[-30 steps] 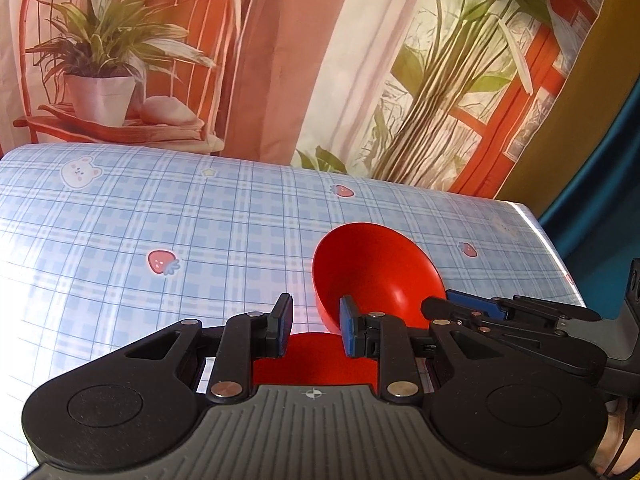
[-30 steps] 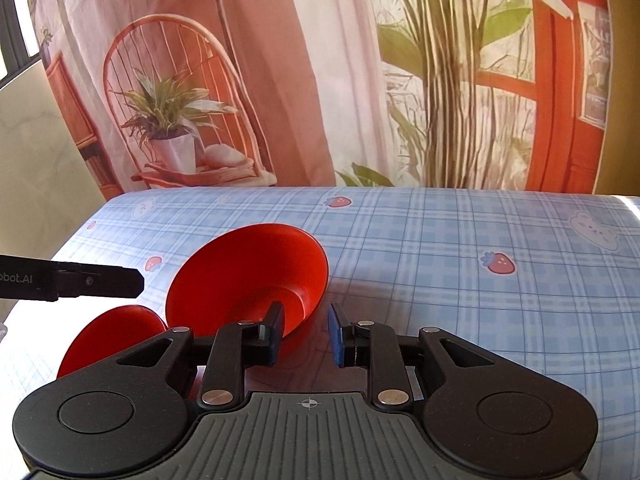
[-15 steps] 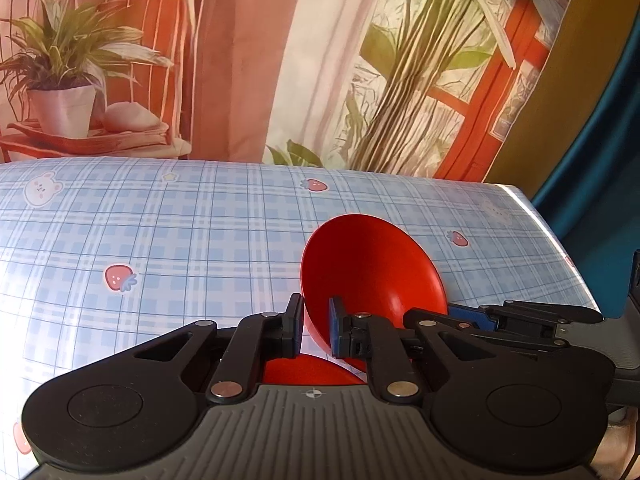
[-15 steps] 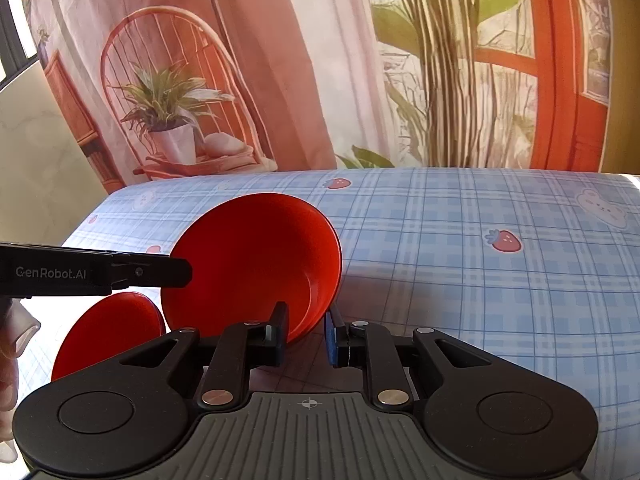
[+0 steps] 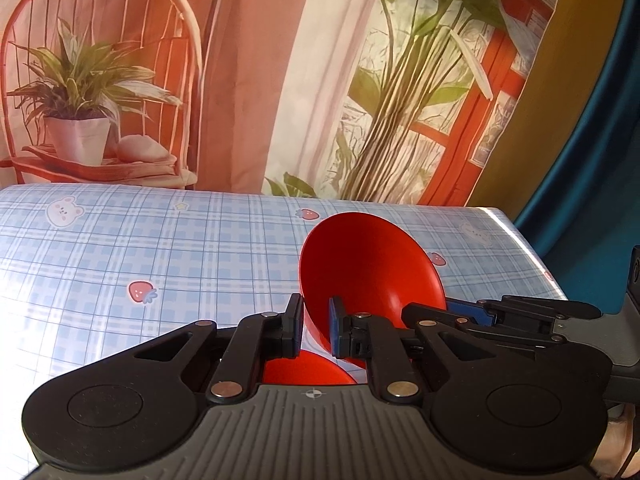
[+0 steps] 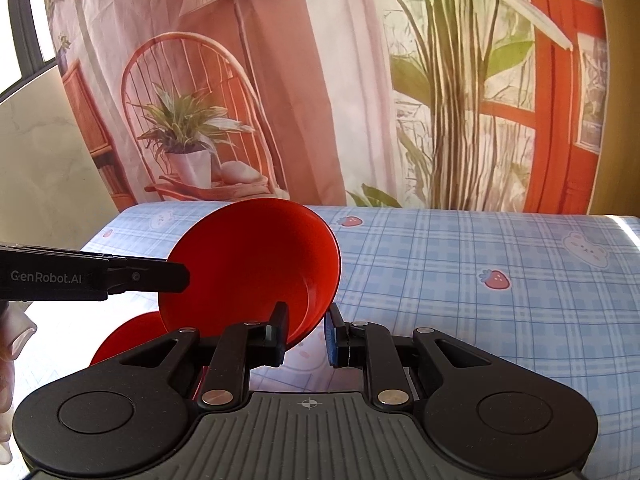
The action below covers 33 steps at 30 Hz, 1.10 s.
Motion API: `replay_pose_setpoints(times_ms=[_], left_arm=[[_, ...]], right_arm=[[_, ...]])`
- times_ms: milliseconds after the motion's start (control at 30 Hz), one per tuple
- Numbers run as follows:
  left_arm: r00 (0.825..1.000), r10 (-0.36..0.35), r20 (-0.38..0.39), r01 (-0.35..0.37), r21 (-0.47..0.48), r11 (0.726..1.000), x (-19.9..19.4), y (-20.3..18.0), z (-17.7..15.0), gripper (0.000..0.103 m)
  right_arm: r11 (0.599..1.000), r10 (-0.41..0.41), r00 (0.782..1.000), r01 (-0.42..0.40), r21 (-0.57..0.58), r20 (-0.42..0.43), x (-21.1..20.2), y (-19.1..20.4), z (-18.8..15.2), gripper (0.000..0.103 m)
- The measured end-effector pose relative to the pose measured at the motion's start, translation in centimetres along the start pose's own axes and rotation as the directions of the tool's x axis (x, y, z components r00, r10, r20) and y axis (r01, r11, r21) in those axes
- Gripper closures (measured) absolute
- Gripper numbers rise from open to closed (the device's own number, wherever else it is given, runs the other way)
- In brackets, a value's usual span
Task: Organize plates and bowls
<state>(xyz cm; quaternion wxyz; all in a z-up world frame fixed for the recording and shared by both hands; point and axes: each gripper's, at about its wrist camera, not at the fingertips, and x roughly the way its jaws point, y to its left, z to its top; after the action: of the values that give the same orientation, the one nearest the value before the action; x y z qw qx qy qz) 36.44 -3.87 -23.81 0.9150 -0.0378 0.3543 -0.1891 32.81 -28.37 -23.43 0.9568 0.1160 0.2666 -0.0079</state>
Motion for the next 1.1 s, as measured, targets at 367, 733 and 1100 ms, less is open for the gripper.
replay_pose_setpoints(times_ms=[367, 733, 1100], left_arm=[[1.0, 0.0, 0.029, 0.0, -0.015, 1.0, -3.7, 1.1, -1.2, 0.089], [1.0, 0.001, 0.008, -0.001, -0.06, 0.998, -4.9, 2.6, -3.5, 0.089], [1.0, 0.016, 0.004, -0.016, -0.078, 0.997, -5.1, 3.2, -5.4, 0.089]], right_arm=[[0.999, 0.016, 1.0, -0.016, -0.046, 0.006, -2.0, 2.9, 0.1, 0.085], [0.996, 0.029, 0.999, -0.032, -0.081, -0.035, -1.9, 5.3, -1.5, 0.084], [0.991, 0.02, 0.996, -0.032, -0.127, -0.091, -1.1, 6.9, -2.7, 0.083]])
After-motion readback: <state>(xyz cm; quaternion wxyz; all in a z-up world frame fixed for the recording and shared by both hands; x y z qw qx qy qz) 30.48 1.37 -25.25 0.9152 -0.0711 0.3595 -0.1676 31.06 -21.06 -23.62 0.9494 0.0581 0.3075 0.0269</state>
